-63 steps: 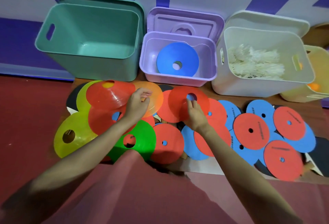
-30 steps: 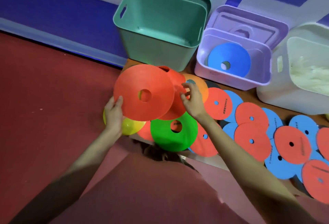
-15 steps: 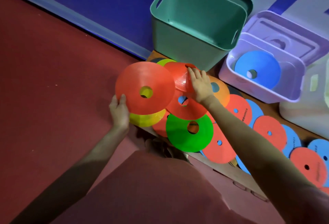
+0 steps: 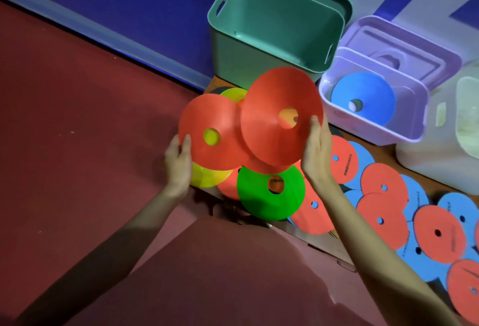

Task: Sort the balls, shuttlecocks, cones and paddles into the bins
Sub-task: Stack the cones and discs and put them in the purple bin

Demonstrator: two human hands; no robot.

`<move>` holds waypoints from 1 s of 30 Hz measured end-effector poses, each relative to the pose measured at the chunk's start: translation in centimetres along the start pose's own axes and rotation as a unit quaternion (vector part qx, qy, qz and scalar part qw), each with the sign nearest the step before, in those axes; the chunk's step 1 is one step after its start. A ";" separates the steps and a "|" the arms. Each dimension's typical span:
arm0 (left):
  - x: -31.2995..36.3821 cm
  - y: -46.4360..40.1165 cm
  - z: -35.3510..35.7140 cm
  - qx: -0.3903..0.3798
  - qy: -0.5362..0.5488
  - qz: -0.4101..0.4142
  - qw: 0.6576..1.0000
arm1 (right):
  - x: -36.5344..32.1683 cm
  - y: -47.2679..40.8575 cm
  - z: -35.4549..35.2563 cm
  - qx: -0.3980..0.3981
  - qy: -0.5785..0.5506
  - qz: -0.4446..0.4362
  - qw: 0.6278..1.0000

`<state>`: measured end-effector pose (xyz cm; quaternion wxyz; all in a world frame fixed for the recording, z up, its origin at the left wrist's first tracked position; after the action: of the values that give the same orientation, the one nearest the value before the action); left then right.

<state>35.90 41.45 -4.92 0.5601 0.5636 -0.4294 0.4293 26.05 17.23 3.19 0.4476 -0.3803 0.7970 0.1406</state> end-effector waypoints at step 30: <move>0.3 0.1 0.9 -0.005 0.053 -0.045 0.998 | 10.5 1.6 4.3 -0.108 0.126 0.318 0.933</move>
<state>35.87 40.55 -4.66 0.6032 0.5560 -0.3757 0.4311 24.24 15.66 -8.01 0.2318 -0.1674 0.9063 0.3114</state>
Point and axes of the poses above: each hand's wrist, its own y-axis away from the middle knuckle, its own z-axis out of the palm, x = y × z, the point moved 3 cm from there along -y, towards the middle knuckle, and after that the axes turned 10 degrees about y, right-handed, at the moved point
